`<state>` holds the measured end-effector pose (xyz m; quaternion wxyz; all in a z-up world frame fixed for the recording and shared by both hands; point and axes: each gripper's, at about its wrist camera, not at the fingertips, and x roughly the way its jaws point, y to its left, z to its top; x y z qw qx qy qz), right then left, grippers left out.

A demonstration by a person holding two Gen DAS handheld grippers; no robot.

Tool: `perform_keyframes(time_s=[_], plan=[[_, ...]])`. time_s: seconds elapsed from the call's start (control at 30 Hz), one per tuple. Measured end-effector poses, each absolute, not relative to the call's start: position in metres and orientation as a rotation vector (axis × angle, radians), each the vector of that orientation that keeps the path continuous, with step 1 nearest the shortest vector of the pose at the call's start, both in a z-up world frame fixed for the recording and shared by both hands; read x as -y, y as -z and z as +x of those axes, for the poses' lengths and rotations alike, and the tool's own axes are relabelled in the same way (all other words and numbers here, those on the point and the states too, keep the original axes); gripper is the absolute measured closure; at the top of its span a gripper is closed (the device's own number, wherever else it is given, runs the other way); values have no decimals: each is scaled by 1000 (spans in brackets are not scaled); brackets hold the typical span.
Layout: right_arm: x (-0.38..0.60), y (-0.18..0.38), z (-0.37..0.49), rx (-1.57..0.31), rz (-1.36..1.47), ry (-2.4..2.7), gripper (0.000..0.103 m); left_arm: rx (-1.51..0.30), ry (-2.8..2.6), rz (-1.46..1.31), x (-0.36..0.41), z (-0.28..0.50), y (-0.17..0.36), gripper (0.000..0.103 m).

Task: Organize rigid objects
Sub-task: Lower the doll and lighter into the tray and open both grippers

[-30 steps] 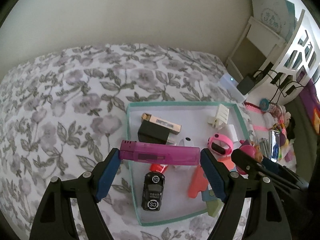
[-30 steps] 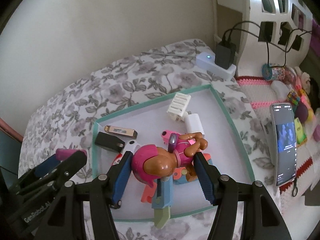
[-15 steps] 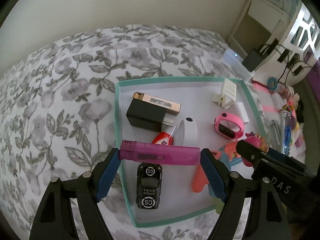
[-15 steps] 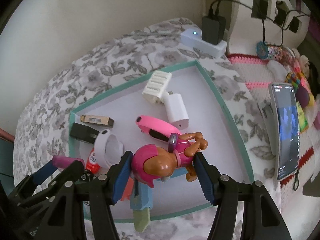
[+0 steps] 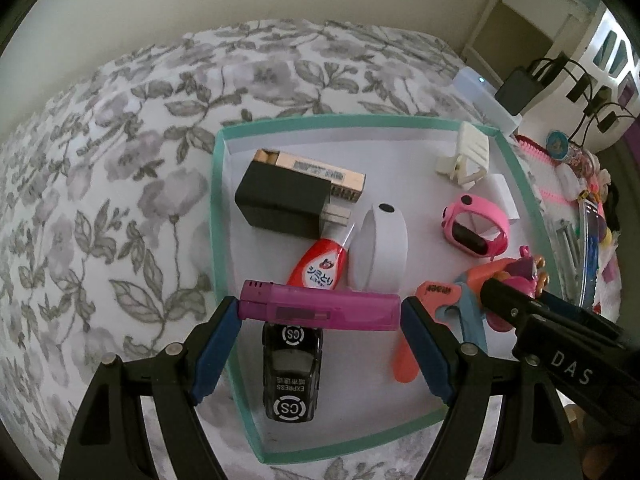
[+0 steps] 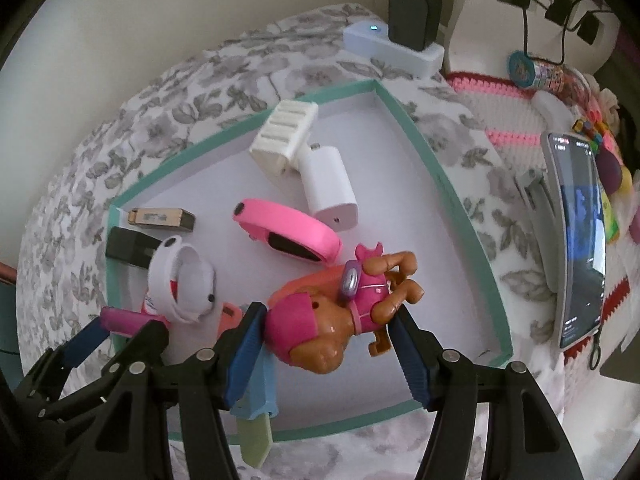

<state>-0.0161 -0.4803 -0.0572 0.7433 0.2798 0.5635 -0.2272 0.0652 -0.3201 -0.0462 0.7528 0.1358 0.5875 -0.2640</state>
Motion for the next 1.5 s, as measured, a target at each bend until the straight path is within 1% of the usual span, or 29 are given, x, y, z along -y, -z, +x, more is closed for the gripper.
perform_keyframes(time_s=[0.5,0.73,1.0,1.2,1.27,1.33,1.4,1.47,1.5], plan=[[481,62,-15,-1242,639,493,35,-1293,565,300,321,67,46,21],[480,32,-17,-1159,602,500,35,-1257,575,235,312,72,26,21],[477,10,-17,-1096,572,504,35,-1238,491,147,286,92,15,21],[473,15,-14,-1114,561,490,35,-1198,360,113,256,112,10,21],[467,17,-9,-1124,538,471,35,-1195,327,108,247,117,12,19],[461,18,-5,-1126,515,460,31,-1197,297,101,239,123,15,17],[456,19,-2,-1127,498,450,22,-1196,266,98,231,127,17,16],[451,19,1,-1125,477,441,20,-1197,243,98,226,130,19,8],[449,18,3,-1125,467,435,19,-1197,230,94,223,131,20,7]])
